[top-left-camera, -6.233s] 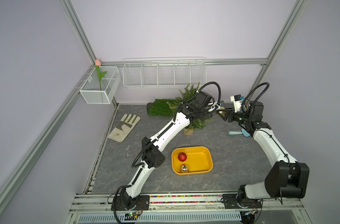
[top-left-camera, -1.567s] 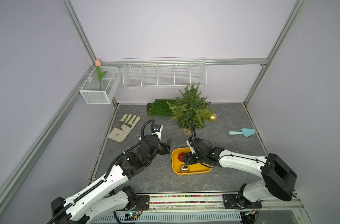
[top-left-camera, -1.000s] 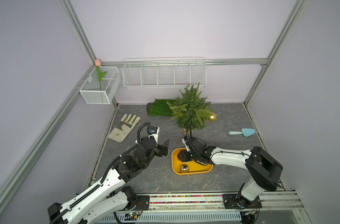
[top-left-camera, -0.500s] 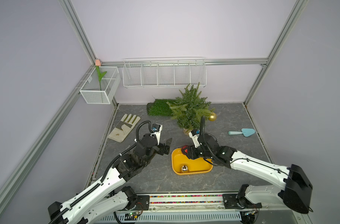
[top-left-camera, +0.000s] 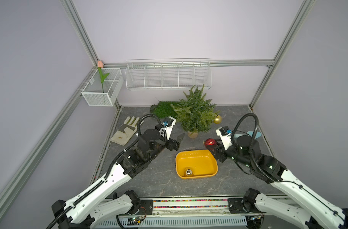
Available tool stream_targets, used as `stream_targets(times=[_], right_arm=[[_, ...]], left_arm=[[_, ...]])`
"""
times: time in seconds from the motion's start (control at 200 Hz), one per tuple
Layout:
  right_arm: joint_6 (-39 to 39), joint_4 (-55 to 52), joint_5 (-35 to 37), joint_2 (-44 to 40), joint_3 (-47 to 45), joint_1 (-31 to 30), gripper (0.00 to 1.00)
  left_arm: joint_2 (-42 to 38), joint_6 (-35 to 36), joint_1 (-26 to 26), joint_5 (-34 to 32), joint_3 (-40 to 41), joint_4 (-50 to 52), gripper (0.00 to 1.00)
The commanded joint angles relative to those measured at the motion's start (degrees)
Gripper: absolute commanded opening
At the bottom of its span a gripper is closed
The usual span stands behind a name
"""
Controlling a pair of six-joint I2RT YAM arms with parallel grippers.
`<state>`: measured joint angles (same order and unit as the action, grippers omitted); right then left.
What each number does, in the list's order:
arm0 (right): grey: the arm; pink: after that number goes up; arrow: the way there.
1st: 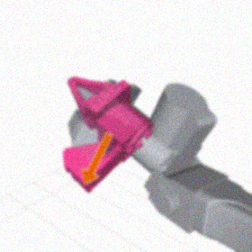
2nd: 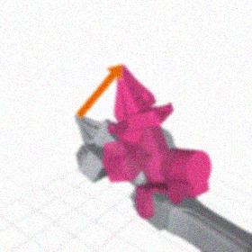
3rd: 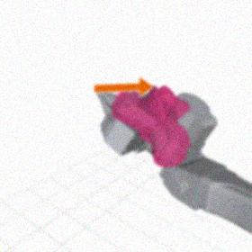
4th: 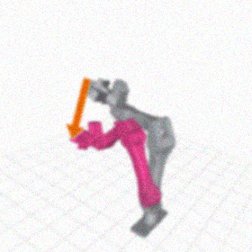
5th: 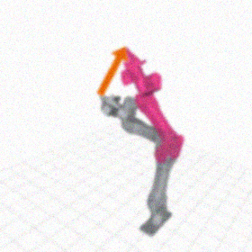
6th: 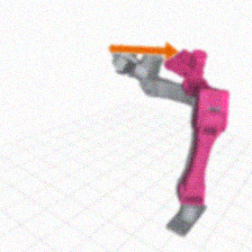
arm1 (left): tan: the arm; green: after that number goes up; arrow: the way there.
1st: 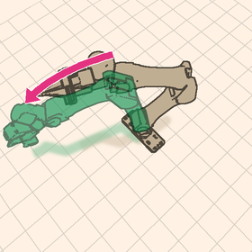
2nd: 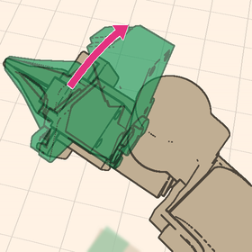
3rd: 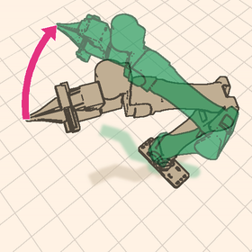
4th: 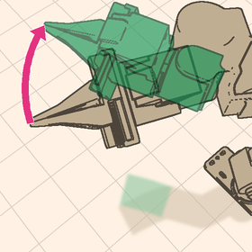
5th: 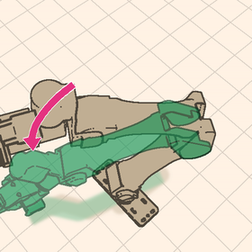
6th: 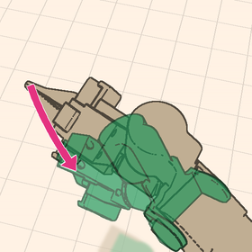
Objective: Decorate the small christmas tree with ornaments
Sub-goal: Pick up an ornament from the container.
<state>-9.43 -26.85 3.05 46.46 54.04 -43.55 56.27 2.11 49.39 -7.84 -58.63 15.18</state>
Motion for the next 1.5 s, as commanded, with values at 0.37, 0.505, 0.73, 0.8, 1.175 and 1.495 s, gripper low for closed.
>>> stream_targets(times=[0.37,0.505,0.73,0.8,1.175,1.495], right_arm=[[10.7,3.3,-36.1,1.7,5.2,20.2,0.49],[10.8,4.7,-46.5,2.1,5.1,23.3,0.49],[18.1,-0.7,-58.2,5.3,6.7,23.8,0.48],[21.8,-1.2,-58.4,4.9,5.7,23.9,0.48],[27.0,-2.2,-59.0,2.3,3.4,23.8,0.49],[26.1,-1.5,-58.1,1.8,3.0,23.7,0.48]], left_arm=[[4.6,16.6,-0.3,17.1,2.6,-16.1,0.82],[6.1,20.8,-0.3,27.6,3.6,-16.1,0.79],[8.2,19.2,-0.3,35.9,1.6,-16.2,0.70],[9.4,19.8,-0.3,40.4,-0.8,-12.7,0.66],[12.9,20.9,-0.3,47.2,-6.7,-5.4,0.46],[14.2,23.5,-0.3,52.8,-9.7,1.3,0.39]])
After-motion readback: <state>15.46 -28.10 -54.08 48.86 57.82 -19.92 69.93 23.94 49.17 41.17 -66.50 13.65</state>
